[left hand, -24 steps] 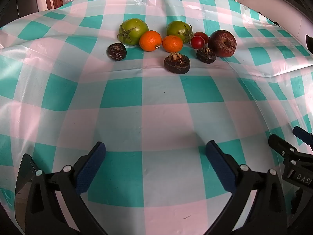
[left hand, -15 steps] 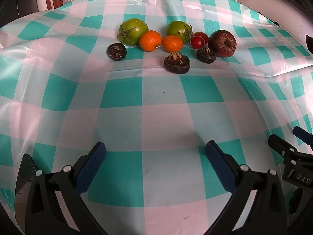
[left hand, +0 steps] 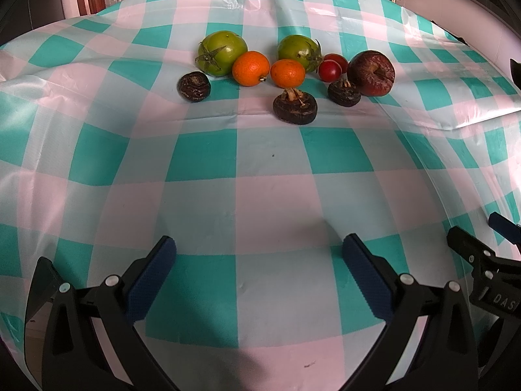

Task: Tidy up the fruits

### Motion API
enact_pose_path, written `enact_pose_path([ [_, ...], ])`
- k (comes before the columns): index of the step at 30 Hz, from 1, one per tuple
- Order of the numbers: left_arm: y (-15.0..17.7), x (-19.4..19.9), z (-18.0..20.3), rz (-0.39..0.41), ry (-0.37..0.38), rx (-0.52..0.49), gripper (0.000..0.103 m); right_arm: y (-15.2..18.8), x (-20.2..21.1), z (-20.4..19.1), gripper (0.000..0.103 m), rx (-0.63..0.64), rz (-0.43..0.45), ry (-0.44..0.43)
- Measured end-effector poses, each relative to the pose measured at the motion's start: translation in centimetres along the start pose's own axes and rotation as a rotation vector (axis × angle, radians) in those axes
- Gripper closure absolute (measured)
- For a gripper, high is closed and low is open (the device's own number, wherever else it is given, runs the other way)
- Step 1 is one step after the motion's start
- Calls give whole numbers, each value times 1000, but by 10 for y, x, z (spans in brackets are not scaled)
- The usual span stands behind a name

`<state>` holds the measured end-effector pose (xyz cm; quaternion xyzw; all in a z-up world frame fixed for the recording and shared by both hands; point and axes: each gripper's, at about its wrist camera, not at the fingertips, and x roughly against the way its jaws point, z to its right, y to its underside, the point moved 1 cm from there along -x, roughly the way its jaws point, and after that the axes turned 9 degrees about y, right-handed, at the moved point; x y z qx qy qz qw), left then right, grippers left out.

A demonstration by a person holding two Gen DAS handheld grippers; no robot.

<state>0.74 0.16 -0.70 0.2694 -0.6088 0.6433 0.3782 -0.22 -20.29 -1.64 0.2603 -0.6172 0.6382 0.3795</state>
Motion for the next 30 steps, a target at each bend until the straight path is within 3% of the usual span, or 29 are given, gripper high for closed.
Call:
enact_pose_path([
  [7, -34, -24, -3, -37, 54, -42, 1, 0, 0, 0, 4, 1, 0, 0],
  [15, -101, -64, -1, 16, 78, -37, 4, 0, 1, 0, 4, 2, 0, 0],
  [18, -112, -75, 3, -3, 97, -55, 20, 1, 0, 0, 4, 2, 1, 1],
  [21, -113, -76, 5, 15, 85, -81, 42, 1, -1, -3, 4, 16, -3, -11],
  [22, -112, -75, 5, 22, 83, -96, 60, 0, -3, -4, 4, 23, -6, -18],
  [24, -106, -68, 1, 33, 76, -100, 60, -7, -6, -12, 4, 43, -5, -42],
  [30, -78, -25, -36, 99, 111, 40, 61, -52, -27, -30, 10, -1, 22, -124],
])
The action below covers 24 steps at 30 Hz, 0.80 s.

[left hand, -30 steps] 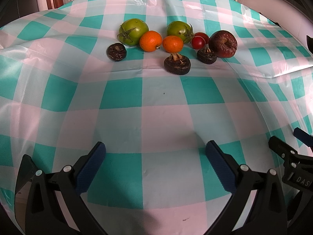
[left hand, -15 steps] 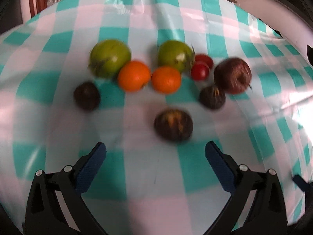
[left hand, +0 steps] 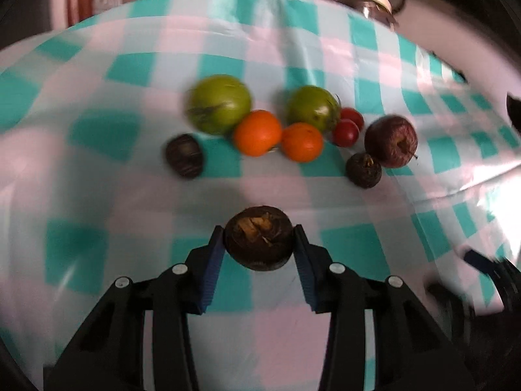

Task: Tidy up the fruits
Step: 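Grasp a dark brown round fruit with the left gripper while the right gripper grasps the wrinkled red apple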

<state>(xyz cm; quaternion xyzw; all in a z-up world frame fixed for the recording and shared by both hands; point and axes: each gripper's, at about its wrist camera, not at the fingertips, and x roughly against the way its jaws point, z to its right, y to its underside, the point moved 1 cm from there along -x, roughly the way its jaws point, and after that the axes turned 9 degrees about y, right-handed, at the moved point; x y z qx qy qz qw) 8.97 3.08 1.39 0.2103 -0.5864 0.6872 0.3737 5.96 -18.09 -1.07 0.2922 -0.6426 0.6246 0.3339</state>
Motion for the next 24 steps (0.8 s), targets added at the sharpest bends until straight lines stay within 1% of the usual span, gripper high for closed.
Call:
enact_pose_path([
  [2, 9, 14, -9, 32, -10, 27, 60, -22, -12, 4, 10, -92, 13, -69],
  [4, 16, 21, -14, 44, -19, 41, 61, -38, -21, 6, 10, -171, 21, -108],
  [6, 17, 22, -17, 42, -13, 50, 60, -56, -33, 5, 10, -236, 30, -127],
  [8, 16, 23, -16, 46, -1, 53, 60, -72, -42, -3, 10, -259, 46, -121],
  [10, 15, 25, -15, 55, -2, 48, 60, -85, -47, -12, 10, -248, 57, -103],
  [11, 15, 24, -15, 57, -2, 47, 60, -93, -52, -17, 10, -232, 56, -78],
  [13, 14, 22, -15, 49, 8, 59, 60, -101, -61, -21, 13, -207, 48, -43],
  [15, 13, 19, -17, 42, 13, 70, 60, -108, -69, -23, 25, -172, 19, -11],
  [18, 13, 17, -17, 33, 13, 75, 60, -112, -77, -19, 30, -174, -14, -28],
  [22, 14, 15, -14, 28, 17, 66, 60, -117, -81, -18, 30, -147, -15, -37],
  [24, 15, 13, -11, 22, 18, 57, 60, -121, -85, -23, 28, -123, -13, -17],
])
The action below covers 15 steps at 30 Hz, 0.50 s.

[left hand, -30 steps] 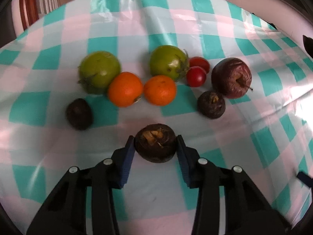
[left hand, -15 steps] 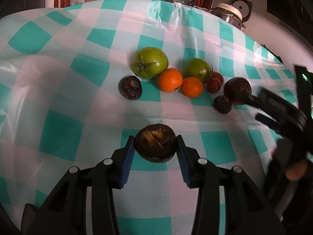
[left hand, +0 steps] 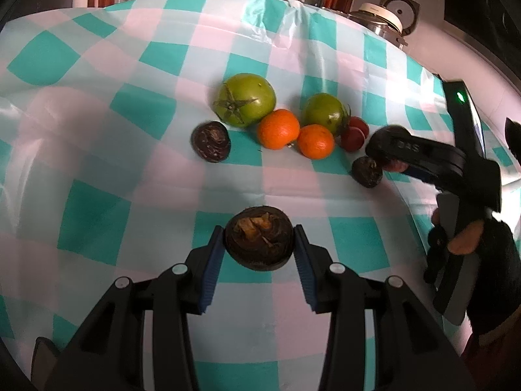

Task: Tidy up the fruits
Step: 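Grasp a dark brown round fruit with the left gripper while the right gripper grasps the wrinkled red apple, then carry the dark fruit and the apple in both grippers to the purple-rimmed bin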

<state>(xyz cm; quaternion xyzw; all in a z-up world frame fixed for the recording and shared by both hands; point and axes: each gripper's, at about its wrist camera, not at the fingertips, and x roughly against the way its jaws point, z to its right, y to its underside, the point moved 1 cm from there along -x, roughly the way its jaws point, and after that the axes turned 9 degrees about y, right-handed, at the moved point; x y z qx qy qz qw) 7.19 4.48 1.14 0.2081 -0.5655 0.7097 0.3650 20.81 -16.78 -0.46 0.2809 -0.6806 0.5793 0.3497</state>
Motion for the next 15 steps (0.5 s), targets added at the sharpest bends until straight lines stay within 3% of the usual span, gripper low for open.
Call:
enact_pose_path([
  [4, 1, -4, 1, -9, -3, -9, 60, -5, -6, -3, 29, 4, 8, 27],
  [5, 1, -5, 0, -10, -2, -9, 60, -6, -6, -2, 36, 3, 14, 24],
  [8, 1, -7, 0, -11, 0, -15, 60, -5, -5, -6, 38, -14, 25, 4],
  [15, 2, -11, 6, -27, 28, -36, 60, 42, 33, 26, 38, -97, 43, -54],
])
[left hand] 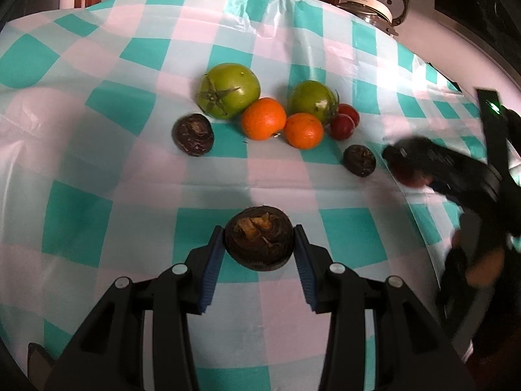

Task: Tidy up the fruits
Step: 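Carry the dark fruit and the apple in both grippers to the purple-rimmed bin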

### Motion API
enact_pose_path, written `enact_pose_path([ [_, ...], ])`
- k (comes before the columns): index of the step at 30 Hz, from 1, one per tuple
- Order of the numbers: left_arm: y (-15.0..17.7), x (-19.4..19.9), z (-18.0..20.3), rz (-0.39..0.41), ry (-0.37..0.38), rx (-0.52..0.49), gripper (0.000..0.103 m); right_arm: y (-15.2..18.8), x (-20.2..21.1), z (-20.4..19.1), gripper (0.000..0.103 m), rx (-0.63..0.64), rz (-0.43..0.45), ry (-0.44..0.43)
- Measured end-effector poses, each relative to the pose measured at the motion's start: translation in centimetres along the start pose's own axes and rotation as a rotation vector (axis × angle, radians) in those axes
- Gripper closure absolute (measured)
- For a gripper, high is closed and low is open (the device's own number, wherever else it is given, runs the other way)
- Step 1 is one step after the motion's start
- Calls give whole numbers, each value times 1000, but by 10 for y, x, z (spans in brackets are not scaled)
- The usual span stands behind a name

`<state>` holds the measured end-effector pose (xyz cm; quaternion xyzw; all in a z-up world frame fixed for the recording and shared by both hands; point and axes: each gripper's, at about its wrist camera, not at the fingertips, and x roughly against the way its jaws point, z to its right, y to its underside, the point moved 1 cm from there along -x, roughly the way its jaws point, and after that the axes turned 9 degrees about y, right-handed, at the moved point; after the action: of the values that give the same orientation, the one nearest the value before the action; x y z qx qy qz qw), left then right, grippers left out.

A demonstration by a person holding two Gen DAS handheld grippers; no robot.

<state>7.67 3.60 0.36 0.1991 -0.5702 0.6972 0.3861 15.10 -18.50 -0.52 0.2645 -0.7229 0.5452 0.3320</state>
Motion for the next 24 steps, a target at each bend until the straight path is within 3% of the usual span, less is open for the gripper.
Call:
enact_pose_path([
  [12, 11, 17, 16, 37, 0, -51, 60, 99, 100, 39, 38, -71, 27, -146],
  [18, 51, 50, 55, 51, 50, -89, 60, 142, 152, 72, 38, -75, 48, -181],
  [24, 97, 69, 114, -3, 125, -197, 60, 181, 212, 116, 38, -50, 113, -170],
])
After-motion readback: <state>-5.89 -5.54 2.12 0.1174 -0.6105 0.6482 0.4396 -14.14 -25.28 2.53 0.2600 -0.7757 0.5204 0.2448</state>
